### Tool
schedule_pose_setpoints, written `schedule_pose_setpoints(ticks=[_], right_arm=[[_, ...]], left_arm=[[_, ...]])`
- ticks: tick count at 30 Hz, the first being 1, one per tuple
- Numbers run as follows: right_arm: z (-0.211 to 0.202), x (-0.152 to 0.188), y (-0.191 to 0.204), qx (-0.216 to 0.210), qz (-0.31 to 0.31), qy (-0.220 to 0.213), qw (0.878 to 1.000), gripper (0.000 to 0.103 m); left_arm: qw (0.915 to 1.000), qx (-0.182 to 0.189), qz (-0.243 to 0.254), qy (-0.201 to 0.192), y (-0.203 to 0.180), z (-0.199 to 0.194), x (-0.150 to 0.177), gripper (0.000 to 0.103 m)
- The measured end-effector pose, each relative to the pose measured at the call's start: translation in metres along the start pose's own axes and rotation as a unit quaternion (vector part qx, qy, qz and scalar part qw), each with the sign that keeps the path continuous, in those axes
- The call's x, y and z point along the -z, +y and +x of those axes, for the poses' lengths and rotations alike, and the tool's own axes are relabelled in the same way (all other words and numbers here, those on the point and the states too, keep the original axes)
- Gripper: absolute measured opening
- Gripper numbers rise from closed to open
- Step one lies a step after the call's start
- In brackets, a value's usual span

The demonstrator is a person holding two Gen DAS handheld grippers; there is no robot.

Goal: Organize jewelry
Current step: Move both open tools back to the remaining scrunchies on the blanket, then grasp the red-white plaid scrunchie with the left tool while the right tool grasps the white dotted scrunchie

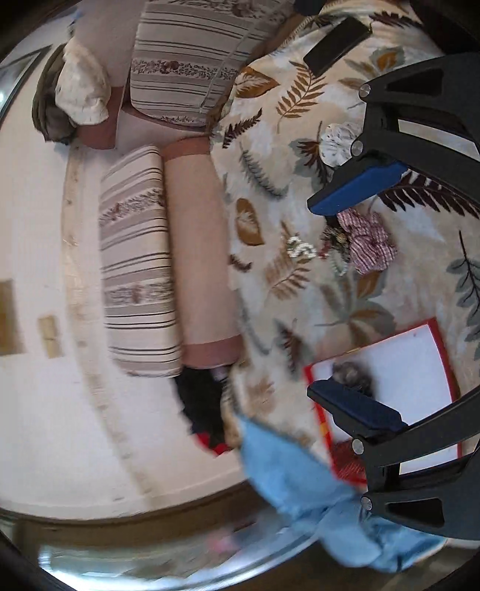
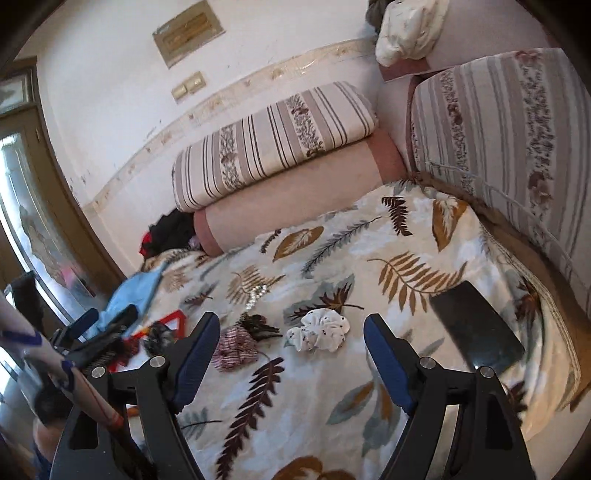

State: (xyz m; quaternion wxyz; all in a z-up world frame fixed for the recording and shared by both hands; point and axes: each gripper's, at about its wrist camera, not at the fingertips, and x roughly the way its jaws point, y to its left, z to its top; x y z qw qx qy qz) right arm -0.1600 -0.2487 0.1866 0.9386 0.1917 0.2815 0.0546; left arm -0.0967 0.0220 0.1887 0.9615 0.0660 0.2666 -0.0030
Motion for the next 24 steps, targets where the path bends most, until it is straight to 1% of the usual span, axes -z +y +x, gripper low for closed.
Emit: schedule_pose_setpoints(ticks=[2, 4, 8, 10, 13, 16, 18, 19, 24], right_arm=[[0.025, -0.002, -0.004, 0.002, 0.004, 0.018, 1.000, 0.084], [0.047, -0.003, -0.006, 0.000, 0.012, 0.033, 0.999, 0.084], [0.088, -0.003, -0.013, 0.009, 0.020, 0.059, 0.998, 0.084], [0.099, -0.003, -0.017, 0.012, 0.022, 0.066, 0.997, 0.084], [0.110, -0.002, -0.028, 0.024, 0.024, 0.065, 0.997, 0.084], [0.118, 0.003, -0.045, 0.026, 0.041, 0.062, 0.997, 0.084], [0.124, 0.008, -0.053, 0.026, 0.052, 0.071, 0.996, 0.084], [0.128, 0.010, -0.058, 0.027, 0.057, 0.077, 0.995, 0.084], [0.133, 0.013, -0.065, 0.024, 0.067, 0.081, 0.994, 0.084]], left_arm=[[0.9990, 0.028, -0.018, 0.029, 0.018, 0.020, 0.008, 0.090], [0.9968, 0.047, -0.038, 0.052, 0.033, 0.038, 0.016, 0.090], [0.9932, 0.065, -0.061, 0.076, 0.045, 0.064, 0.028, 0.090], [0.9916, 0.072, -0.066, 0.084, 0.045, 0.075, 0.030, 0.090], [0.9879, 0.099, -0.067, 0.099, 0.036, 0.090, 0.036, 0.090], [0.9858, 0.116, -0.048, 0.111, 0.014, 0.103, 0.048, 0.090], [0.9861, 0.117, -0.031, 0.113, 0.001, 0.108, 0.054, 0.090], [0.9873, 0.111, -0.021, 0.111, -0.006, 0.111, 0.057, 0.090], [0.9889, 0.103, 0.005, 0.108, -0.026, 0.123, 0.065, 0.090]])
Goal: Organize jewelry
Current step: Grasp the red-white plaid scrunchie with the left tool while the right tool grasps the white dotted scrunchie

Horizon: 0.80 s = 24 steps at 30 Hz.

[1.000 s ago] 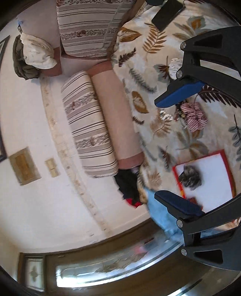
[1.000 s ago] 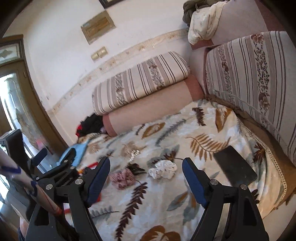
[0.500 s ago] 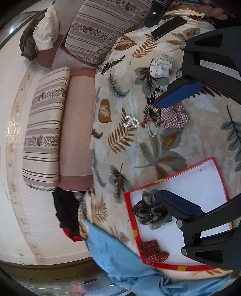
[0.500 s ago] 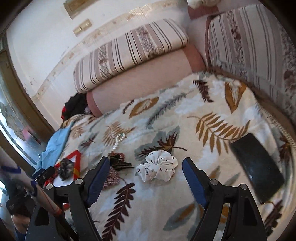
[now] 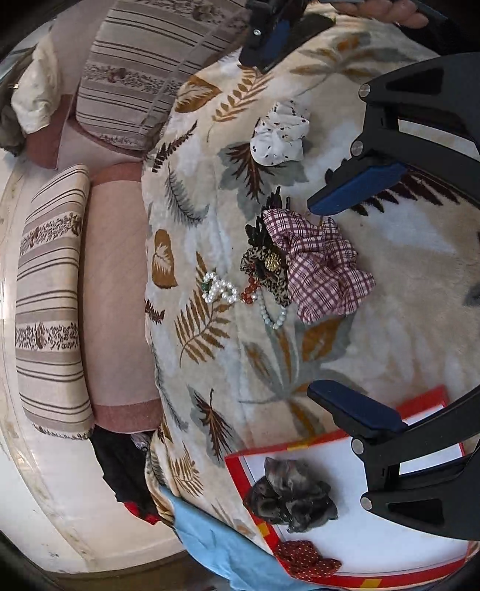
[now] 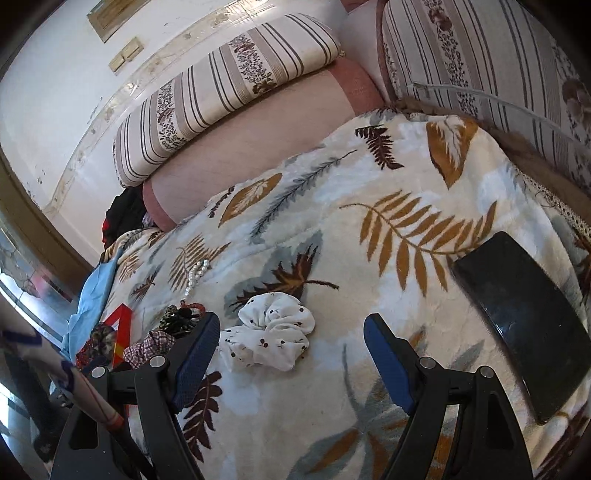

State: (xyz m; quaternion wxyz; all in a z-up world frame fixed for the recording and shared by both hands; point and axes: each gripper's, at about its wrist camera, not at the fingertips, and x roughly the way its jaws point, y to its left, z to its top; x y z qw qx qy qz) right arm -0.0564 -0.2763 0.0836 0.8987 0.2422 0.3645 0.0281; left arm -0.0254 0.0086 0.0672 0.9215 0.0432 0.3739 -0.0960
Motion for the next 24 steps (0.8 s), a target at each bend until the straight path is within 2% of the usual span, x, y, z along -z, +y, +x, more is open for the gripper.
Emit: schedule_pose_setpoints(ticks=[5, 6, 7, 8, 10, 12, 15, 24], right_arm=[[0.010, 0.001, 0.000, -0.012, 0.012, 0.016, 1.000, 0.084], [0.012, 0.002, 0.000, -0.012, 0.012, 0.019, 1.000, 0.084], [0.015, 0.002, 0.002, -0.011, 0.011, 0.021, 1.000, 0.084], [0.016, 0.002, 0.003, -0.011, 0.009, 0.023, 1.000, 0.084], [0.022, 0.003, 0.007, -0.011, 0.004, 0.030, 0.999, 0.084], [0.027, 0.005, 0.011, -0.007, 0.000, 0.034, 0.999, 0.084], [0.032, 0.007, 0.019, 0.006, -0.018, 0.034, 0.999, 0.084], [0.044, 0.010, 0.026, 0.022, -0.039, 0.040, 0.998, 0.086]], left_arm=[[0.9996, -0.020, 0.021, 0.002, -0.012, 0.019, 0.006, 0.090], [0.9992, -0.028, 0.029, 0.001, -0.014, 0.022, 0.007, 0.085], [0.9989, -0.032, 0.036, -0.002, -0.017, 0.025, 0.008, 0.072], [0.9983, -0.036, 0.045, -0.008, -0.020, 0.026, 0.009, 0.065], [0.9978, -0.037, 0.054, -0.008, -0.022, 0.028, 0.010, 0.037], [0.9980, -0.035, 0.052, -0.011, -0.022, 0.029, 0.011, 0.032], [0.9977, -0.030, 0.055, -0.024, -0.020, 0.023, 0.011, 0.019], [0.9951, -0.003, 0.046, -0.088, -0.009, -0.021, 0.002, 0.016]])
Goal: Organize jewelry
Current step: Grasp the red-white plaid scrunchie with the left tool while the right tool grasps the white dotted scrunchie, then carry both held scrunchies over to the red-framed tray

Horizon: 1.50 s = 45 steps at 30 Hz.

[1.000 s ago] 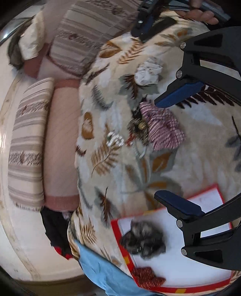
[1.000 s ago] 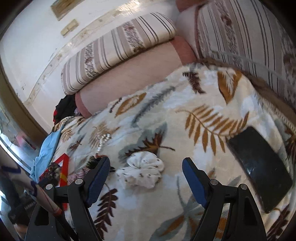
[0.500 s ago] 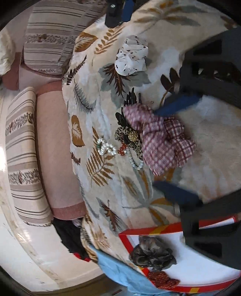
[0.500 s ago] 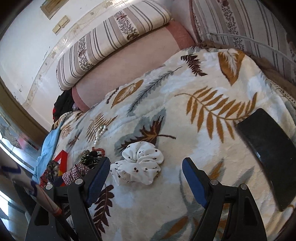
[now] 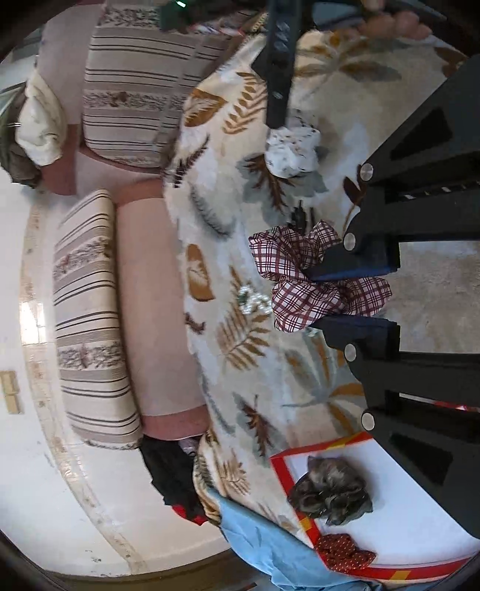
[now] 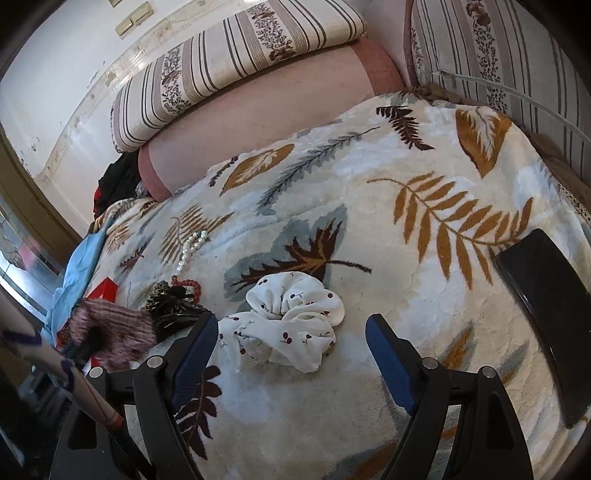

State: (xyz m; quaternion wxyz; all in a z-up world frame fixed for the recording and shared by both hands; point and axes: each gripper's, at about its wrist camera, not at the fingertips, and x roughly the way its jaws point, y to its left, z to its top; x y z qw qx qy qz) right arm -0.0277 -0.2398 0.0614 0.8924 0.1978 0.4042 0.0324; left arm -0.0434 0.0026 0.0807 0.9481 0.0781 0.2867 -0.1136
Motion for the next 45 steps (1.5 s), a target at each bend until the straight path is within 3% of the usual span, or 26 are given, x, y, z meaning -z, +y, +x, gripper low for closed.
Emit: schedule_pose_setpoints(ticks=[11, 13, 15, 18, 21, 30, 45], right_arm=[[0.032, 0.005, 0.013, 0.028, -0.028, 0.026, 0.999, 0.088], [0.039, 0.007, 0.015, 0.031, -0.033, 0.032, 0.998, 0.084], [0.043, 0.009, 0.017, 0.036, -0.041, 0.040, 0.998, 0.056], [0.041, 0.010, 0.019, 0.036, -0.055, 0.038, 0.997, 0.031], [0.036, 0.011, 0.026, 0.042, -0.075, 0.027, 0.996, 0.022], [0.007, 0.014, 0.051, 0.095, -0.147, -0.043, 0.984, 0.021], [-0.002, 0.013, 0.056, 0.111, -0.159, -0.063, 0.979, 0.021]], left_arm=[[0.9997, 0.001, -0.020, 0.011, 0.010, 0.004, 0.000, 0.016], [0.9998, -0.002, -0.016, 0.012, 0.009, 0.006, 0.001, 0.016], [0.9998, -0.002, -0.015, 0.014, 0.009, 0.006, 0.002, 0.016], [0.9997, -0.004, -0.019, 0.014, 0.010, 0.007, 0.002, 0.016], [0.9997, -0.007, -0.020, 0.014, 0.011, 0.007, 0.002, 0.016], [0.9997, -0.010, -0.019, 0.013, 0.011, 0.007, 0.002, 0.016], [0.9997, -0.010, -0.016, 0.016, 0.011, 0.009, 0.003, 0.016]])
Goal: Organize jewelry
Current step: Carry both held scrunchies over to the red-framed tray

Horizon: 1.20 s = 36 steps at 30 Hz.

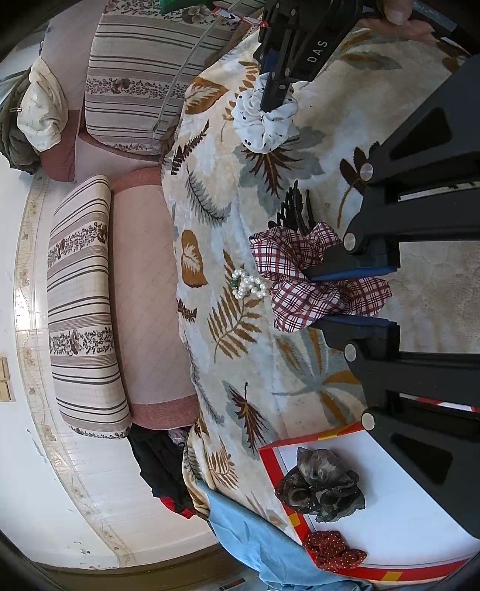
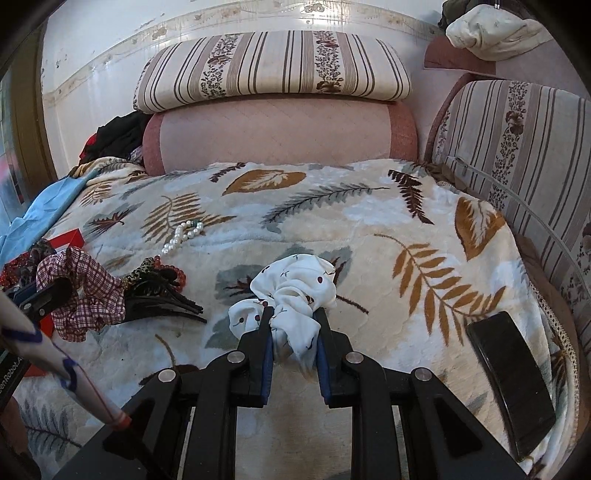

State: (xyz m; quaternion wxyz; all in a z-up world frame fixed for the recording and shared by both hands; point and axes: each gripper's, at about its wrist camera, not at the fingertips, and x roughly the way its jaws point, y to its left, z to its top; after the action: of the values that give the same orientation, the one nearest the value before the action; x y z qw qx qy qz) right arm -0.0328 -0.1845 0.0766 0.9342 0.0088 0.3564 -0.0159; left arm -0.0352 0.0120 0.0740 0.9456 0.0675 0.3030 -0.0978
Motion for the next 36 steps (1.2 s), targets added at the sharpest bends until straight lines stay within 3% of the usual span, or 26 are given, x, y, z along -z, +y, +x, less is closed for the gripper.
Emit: schedule_pose_setpoints(ticks=[18, 25, 36], right_arm=[[-0.002, -0.001, -0.006, -0.006, 0.015, -0.002, 1.000, 0.021], [-0.001, 0.000, -0.009, -0.007, 0.020, -0.001, 1.000, 0.021], [-0.012, 0.004, -0.015, -0.002, 0.032, -0.012, 0.999, 0.021]], left_arm=[[1.0000, -0.005, -0.001, -0.001, 0.002, 0.001, 0.002, 0.016], [0.9994, -0.036, 0.002, -0.003, 0.005, 0.000, 0.000, 0.016], [0.9984, -0.054, 0.005, -0.017, 0.012, -0.018, -0.002, 0.016]])
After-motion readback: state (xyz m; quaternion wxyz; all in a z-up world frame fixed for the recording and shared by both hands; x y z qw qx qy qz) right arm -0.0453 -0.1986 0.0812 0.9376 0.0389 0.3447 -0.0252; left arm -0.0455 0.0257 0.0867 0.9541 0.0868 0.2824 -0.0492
